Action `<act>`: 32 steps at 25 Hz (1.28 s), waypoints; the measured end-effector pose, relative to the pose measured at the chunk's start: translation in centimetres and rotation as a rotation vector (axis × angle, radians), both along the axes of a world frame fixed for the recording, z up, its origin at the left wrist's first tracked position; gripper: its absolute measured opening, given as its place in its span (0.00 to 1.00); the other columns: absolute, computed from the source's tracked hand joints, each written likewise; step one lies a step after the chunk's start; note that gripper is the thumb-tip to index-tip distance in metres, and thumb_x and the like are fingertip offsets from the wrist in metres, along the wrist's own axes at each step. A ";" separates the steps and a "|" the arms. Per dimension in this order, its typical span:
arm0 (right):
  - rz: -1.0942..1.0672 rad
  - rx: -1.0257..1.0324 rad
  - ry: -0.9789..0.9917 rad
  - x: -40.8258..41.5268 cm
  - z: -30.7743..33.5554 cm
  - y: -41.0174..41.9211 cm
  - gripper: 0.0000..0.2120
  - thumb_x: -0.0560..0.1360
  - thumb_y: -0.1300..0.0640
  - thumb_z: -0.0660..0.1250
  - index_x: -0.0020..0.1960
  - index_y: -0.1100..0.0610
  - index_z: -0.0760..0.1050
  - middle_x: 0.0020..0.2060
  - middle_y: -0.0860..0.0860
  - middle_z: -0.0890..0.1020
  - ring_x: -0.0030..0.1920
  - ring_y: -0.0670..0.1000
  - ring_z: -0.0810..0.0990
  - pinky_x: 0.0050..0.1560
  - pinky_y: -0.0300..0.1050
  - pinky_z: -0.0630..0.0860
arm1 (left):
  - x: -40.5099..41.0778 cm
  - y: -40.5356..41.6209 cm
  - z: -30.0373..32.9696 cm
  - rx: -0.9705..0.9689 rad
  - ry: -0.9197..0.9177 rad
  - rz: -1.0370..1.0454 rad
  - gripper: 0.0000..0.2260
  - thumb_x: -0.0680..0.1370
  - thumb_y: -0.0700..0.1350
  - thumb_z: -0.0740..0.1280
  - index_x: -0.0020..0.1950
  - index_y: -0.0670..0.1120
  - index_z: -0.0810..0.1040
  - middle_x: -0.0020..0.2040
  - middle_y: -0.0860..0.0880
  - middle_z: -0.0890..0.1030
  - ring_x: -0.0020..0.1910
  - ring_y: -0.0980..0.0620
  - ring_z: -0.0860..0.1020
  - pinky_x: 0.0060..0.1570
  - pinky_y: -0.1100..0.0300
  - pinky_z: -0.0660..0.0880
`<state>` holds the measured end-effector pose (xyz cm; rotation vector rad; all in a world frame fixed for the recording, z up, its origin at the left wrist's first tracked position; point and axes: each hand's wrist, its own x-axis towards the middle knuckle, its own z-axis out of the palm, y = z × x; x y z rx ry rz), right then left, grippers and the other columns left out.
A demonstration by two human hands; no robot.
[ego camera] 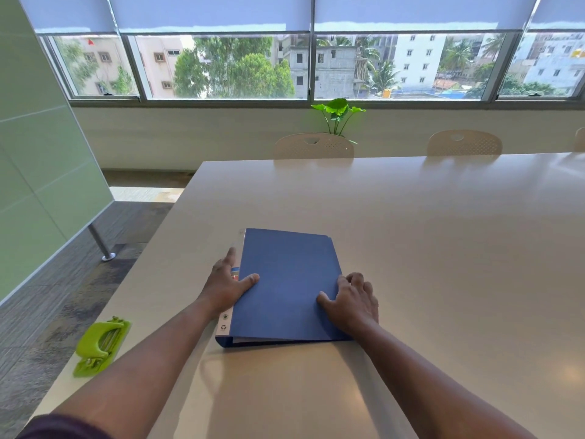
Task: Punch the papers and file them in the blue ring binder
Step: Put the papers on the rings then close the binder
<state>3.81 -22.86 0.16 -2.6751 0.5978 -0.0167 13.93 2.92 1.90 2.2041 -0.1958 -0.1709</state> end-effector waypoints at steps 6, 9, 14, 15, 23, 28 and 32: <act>0.160 -0.090 0.043 0.4 0.8 0.8 0.33 0.82 0.35 0.48 0.84 0.45 0.46 0.84 0.50 0.44 0.82 0.59 0.45 0.76 0.59 0.52 | 0.0 -1.7 0.9 0.582 -0.062 -0.181 0.28 0.83 0.63 0.54 0.83 0.59 0.54 0.84 0.49 0.38 0.82 0.43 0.44 0.79 0.45 0.50; 0.204 -0.127 0.063 0.7 1.7 1.2 0.33 0.82 0.34 0.46 0.84 0.44 0.44 0.84 0.50 0.42 0.83 0.57 0.40 0.77 0.60 0.47 | -0.4 -2.6 1.1 0.725 -0.131 -0.266 0.29 0.83 0.65 0.48 0.83 0.60 0.50 0.84 0.50 0.41 0.82 0.45 0.39 0.78 0.45 0.43; 0.225 -0.122 0.092 1.0 1.5 1.2 0.34 0.82 0.34 0.45 0.84 0.45 0.44 0.84 0.51 0.42 0.83 0.57 0.40 0.78 0.60 0.46 | -1.1 -3.4 0.6 0.769 -0.184 -0.280 0.30 0.83 0.66 0.46 0.83 0.58 0.48 0.85 0.50 0.45 0.83 0.47 0.40 0.79 0.47 0.42; 0.230 -0.126 0.086 1.0 1.5 1.3 0.34 0.82 0.34 0.45 0.84 0.45 0.44 0.84 0.51 0.42 0.83 0.57 0.40 0.78 0.60 0.46 | -1.1 -3.5 0.7 0.763 -0.188 -0.279 0.30 0.83 0.66 0.45 0.83 0.58 0.48 0.85 0.50 0.45 0.83 0.48 0.40 0.79 0.47 0.42; 0.263 -0.124 0.072 1.4 2.1 1.4 0.34 0.82 0.34 0.45 0.84 0.46 0.44 0.84 0.51 0.43 0.83 0.56 0.41 0.79 0.60 0.47 | -1.4 -3.4 0.8 0.721 -0.216 -0.263 0.30 0.83 0.64 0.47 0.84 0.57 0.47 0.84 0.51 0.43 0.83 0.49 0.39 0.79 0.49 0.41; 0.255 -0.119 0.075 1.4 2.4 1.4 0.34 0.82 0.34 0.45 0.84 0.46 0.45 0.84 0.51 0.44 0.83 0.56 0.41 0.79 0.60 0.46 | -1.3 -3.1 0.7 0.720 -0.198 -0.252 0.29 0.83 0.64 0.47 0.84 0.57 0.48 0.84 0.51 0.44 0.83 0.49 0.40 0.79 0.49 0.41; 0.265 -0.113 0.083 1.0 2.6 1.7 0.34 0.83 0.34 0.45 0.84 0.47 0.45 0.84 0.52 0.45 0.83 0.56 0.41 0.79 0.60 0.46 | -1.4 -3.1 0.5 0.713 -0.177 -0.247 0.29 0.83 0.63 0.47 0.84 0.57 0.48 0.84 0.51 0.44 0.83 0.49 0.40 0.79 0.49 0.41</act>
